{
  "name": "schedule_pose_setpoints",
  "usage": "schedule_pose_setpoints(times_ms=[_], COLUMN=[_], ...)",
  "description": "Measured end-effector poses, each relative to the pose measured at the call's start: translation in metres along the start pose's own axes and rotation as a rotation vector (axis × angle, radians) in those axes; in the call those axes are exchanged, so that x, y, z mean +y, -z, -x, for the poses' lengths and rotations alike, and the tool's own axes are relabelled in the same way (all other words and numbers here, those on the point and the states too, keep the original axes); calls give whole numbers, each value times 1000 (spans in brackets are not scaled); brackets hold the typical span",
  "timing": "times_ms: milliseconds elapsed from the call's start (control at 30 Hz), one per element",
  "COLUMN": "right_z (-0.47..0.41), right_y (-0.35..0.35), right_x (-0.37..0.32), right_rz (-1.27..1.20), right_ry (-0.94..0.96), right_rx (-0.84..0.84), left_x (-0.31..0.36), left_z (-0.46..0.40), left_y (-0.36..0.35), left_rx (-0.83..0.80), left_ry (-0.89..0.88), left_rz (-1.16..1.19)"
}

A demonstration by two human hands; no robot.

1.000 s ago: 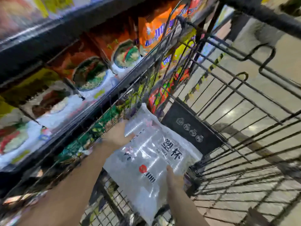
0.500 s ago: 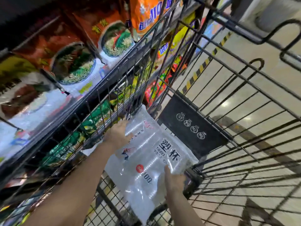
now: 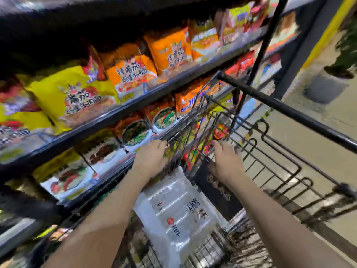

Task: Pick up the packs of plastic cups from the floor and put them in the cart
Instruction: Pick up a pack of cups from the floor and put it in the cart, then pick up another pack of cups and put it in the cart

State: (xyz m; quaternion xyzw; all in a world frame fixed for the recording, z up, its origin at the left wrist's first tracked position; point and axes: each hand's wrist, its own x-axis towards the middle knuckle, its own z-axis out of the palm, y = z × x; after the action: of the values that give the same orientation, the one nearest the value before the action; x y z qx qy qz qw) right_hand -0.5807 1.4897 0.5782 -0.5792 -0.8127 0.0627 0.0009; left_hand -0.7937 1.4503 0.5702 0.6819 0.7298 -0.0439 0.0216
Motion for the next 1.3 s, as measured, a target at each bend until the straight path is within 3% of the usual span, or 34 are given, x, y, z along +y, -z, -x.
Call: schedule_pose_setpoints(times_ms=[267,433,533,733,933,1100,1300], right_z=[46,138,227,475,736,903,1046], right_y=[109,138,135,103,64,27,-3], right_x=[-41,-138,-212,-310,-316,-303,-317], right_rz=[57,-9,-24,-67,-67,-26,12], right_ry=[424,814,1100,1682,2128,2329,2363], right_rx=[188,110,133,76,-105,-174,-275], left_x=[-10,-9,13,141,319,408,441], left_z=[185,382,523,798,986,1102,1218], left_y=[107,130,129,115,94,66,28], left_rx=[216,333,258,125,56,1,-12], left_ry=[476,853,1136,1741,2200,2391,2470], left_rz=[-21,28,-21,-5,-39,-31,15])
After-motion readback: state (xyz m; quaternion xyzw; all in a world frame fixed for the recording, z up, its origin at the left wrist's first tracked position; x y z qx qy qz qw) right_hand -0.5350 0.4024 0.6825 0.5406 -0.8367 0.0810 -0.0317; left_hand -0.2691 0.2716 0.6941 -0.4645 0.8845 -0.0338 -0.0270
